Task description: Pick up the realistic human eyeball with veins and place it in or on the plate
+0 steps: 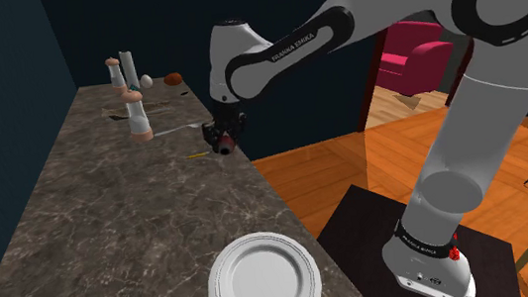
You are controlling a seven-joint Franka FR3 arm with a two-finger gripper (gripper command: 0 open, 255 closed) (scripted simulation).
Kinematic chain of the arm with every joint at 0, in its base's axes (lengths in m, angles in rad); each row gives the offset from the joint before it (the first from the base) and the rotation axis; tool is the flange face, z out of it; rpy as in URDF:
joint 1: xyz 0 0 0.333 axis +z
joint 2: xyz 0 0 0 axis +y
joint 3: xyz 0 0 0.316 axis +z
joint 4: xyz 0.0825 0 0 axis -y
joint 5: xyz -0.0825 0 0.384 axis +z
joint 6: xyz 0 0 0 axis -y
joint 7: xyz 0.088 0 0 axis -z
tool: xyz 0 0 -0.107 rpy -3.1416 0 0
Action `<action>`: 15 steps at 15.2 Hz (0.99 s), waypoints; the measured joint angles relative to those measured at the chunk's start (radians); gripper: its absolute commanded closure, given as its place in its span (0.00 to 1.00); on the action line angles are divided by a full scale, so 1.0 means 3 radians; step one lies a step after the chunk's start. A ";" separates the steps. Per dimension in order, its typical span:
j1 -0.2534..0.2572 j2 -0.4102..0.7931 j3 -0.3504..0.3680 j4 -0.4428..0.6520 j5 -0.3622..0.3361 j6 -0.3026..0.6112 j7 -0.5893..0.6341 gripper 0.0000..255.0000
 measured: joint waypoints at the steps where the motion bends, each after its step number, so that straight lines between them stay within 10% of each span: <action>1: 0.0001 -0.0024 0.0000 0.0025 0.0013 -0.0047 -0.0009 1.00; 15: 0.0263 -0.0715 0.0252 -0.0401 0.0260 -0.0293 0.0344 1.00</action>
